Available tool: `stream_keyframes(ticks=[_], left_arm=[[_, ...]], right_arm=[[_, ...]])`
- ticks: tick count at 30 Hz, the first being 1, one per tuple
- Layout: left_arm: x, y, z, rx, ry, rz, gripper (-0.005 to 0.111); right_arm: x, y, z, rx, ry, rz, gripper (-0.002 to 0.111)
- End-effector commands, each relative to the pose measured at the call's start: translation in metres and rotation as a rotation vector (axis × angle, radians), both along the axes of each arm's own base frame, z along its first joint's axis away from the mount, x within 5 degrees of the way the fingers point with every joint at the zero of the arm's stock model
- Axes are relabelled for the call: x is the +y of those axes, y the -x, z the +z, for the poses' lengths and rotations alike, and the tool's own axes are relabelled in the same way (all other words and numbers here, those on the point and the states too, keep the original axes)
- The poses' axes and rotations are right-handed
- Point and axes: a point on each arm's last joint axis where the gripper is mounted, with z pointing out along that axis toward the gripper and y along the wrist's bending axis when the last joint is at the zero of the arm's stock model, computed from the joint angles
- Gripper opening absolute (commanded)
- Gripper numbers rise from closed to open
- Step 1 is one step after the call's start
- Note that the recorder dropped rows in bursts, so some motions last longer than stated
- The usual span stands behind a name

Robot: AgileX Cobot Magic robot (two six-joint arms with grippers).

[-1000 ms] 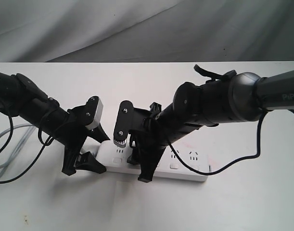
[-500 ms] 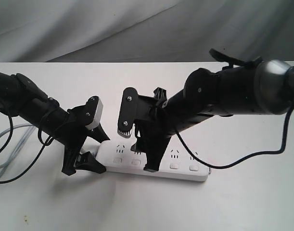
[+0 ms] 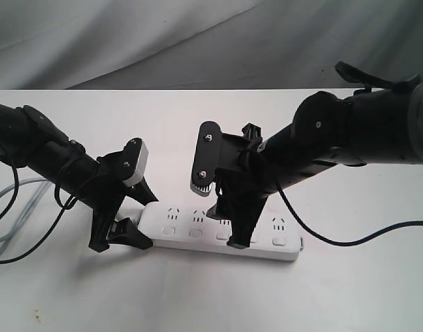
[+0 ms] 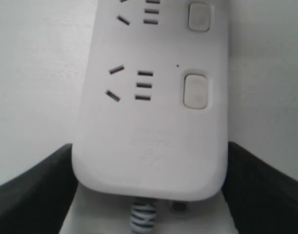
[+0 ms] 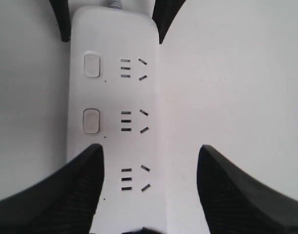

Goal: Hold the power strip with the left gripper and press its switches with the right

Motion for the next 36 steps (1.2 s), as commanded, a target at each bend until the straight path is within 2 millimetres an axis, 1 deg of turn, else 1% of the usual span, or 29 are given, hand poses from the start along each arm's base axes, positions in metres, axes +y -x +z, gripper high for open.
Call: stream_keyframes(ticks=[1,9,19,26,31,36], left_arm=[[0.0,0.0,-0.001,-0.009,-0.022,-0.02,0.068],[0.0,0.0,-0.001,-0.011,-0.022,-0.022,0.068],[0.0,0.0,-0.001,-0.011,-0.022,-0.022,0.068],[0.0,0.0,-0.001,-0.009,-0.022,-0.02,0.068],[0.0,0.0,-0.001,-0.009,-0.022,-0.02,0.068],[0.0,0.0,-0.001,-0.011,-0.022,-0.022,0.068]], right_arm=[[-0.001,-0.002,-0.009,0.016,0.014,-0.008,0.053],[0.0,-0.004,-0.027,0.055,0.04,-0.011,0.053],[0.0,-0.006,-0.031,0.04,0.045,-0.018,0.053],[0.0,-0.007,-0.046,0.072,0.069,-0.016,0.053],[0.0,-0.007,-0.046,0.074,0.07,-0.016,0.053],[-0.006,-0.009,-0.048,0.102,0.077,-0.024,0.053]])
